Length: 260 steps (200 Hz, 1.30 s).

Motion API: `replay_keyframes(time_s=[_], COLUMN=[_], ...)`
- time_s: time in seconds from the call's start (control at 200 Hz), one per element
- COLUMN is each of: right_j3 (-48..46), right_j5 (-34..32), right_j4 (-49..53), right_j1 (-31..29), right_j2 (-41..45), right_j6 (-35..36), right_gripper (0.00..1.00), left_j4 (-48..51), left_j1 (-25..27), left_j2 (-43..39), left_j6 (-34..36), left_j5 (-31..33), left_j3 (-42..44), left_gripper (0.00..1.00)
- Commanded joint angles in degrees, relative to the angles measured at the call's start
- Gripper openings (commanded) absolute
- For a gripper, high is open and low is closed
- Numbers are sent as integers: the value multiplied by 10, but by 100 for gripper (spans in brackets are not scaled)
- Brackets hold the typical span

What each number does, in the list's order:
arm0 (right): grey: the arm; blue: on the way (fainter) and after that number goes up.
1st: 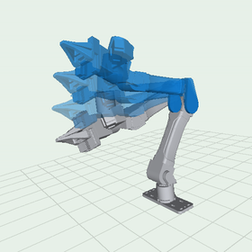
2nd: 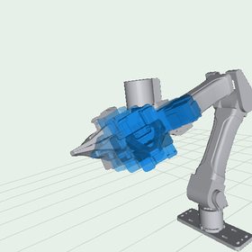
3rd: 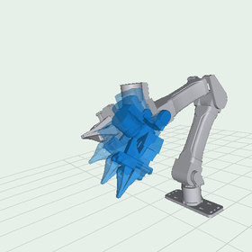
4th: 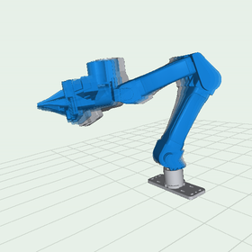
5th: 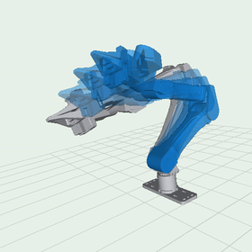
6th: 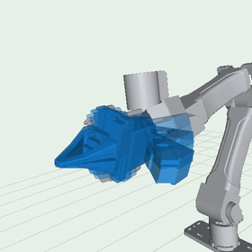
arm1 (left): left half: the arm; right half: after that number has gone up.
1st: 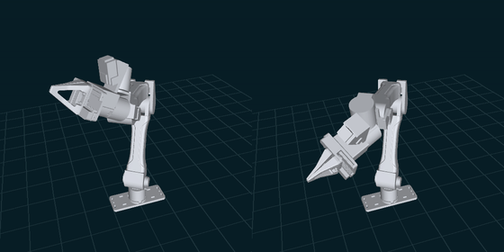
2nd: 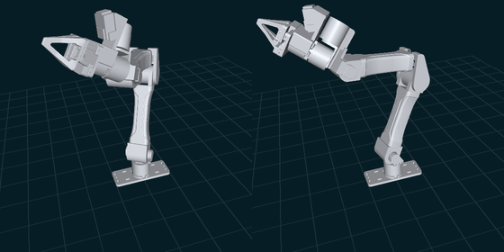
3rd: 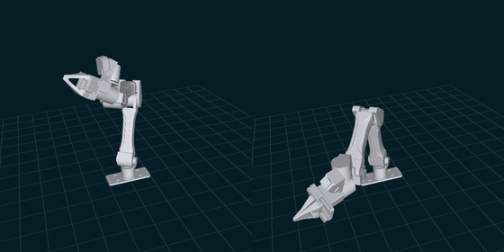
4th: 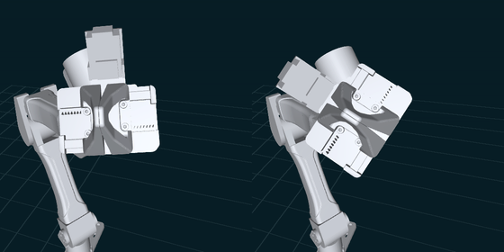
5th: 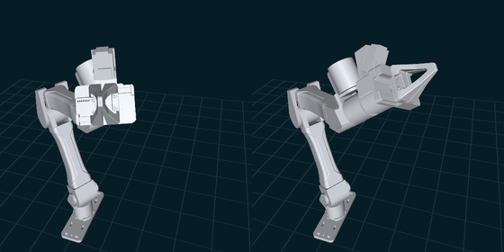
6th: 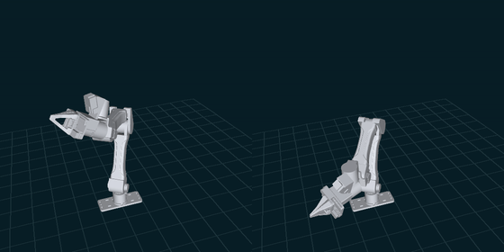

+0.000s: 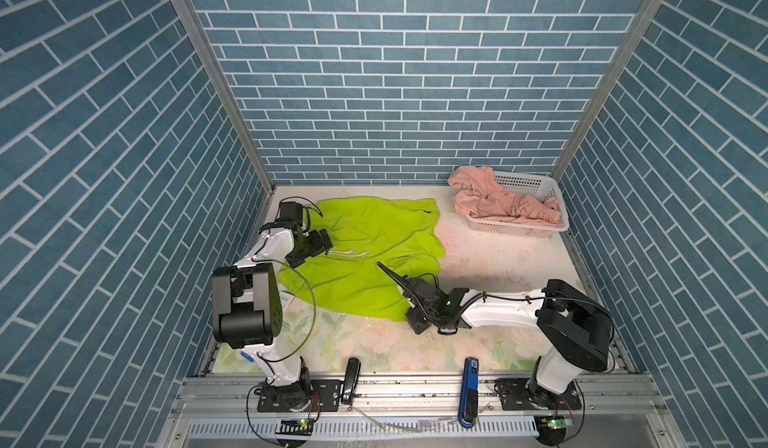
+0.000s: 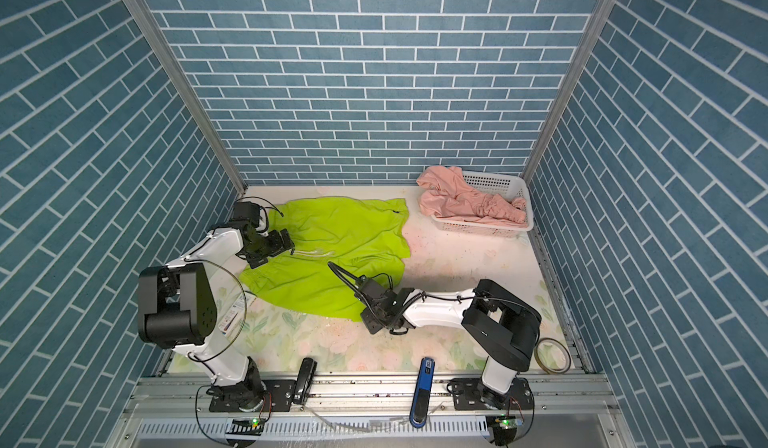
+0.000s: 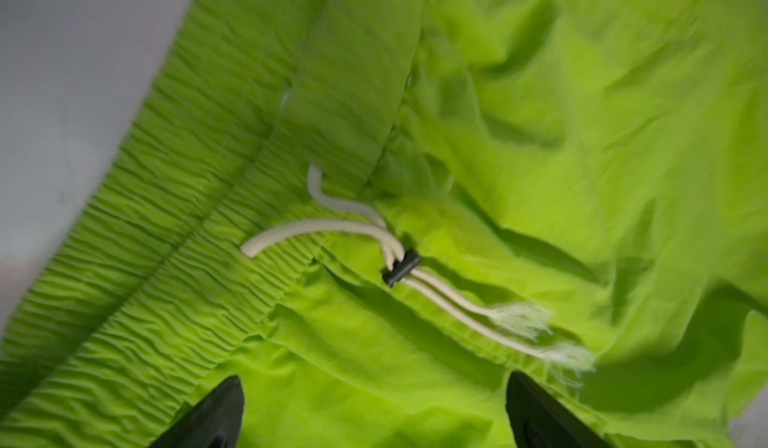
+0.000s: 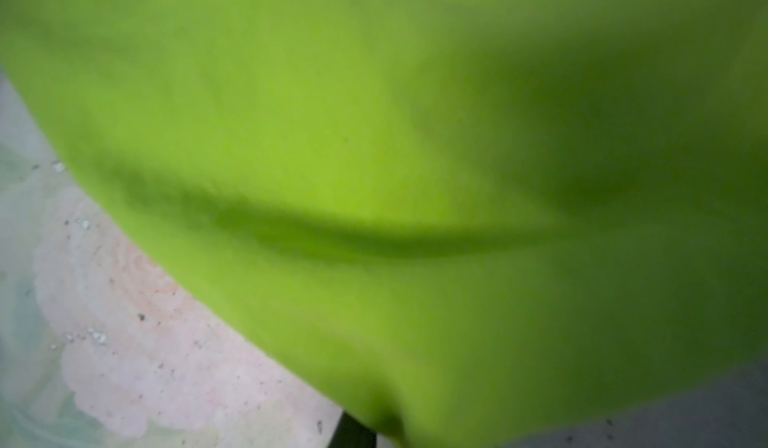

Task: Fold and stack the shorts

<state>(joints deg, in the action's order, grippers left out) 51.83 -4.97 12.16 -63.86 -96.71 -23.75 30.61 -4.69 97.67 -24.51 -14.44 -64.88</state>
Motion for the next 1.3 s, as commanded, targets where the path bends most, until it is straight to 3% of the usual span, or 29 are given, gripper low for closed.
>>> replay_keyframes(time_s=[0.0,0.39,0.525,0.615,0.69,0.79,0.935,1.12,1.295], right_j3=[44,215,269,260,217,142,52,-91,-161], right_j5=[-71,-193,-231,-140,-36,12,-38,-47,-36], right_j4=[116,420,474,440,366,264,248,193,80], right_j1=[-7,-62,-94,-106,-106,-100,-66,35,143], right_j2=[12,27,-5,1,42,127,220,311,341], right_j6=[27,187,228,235,211,146,18,-132,-142], right_gripper=[0,0,22,39,49,62,67,68,70], left_j4=[-44,-44,-39,-35,-30,-33,-33,-33,-32], left_j1=[14,15,15,15,15,15,15,15,15], left_j2=[1,10,7,5,6,5,3,-1,0], left_j6=[-17,-4,1,5,6,5,4,8,9], left_j5=[-27,-4,0,1,5,3,2,8,5], left_j3=[27,65,66,64,60,61,63,66,67], left_gripper=[100,100,100,100,100,100,100,100,100])
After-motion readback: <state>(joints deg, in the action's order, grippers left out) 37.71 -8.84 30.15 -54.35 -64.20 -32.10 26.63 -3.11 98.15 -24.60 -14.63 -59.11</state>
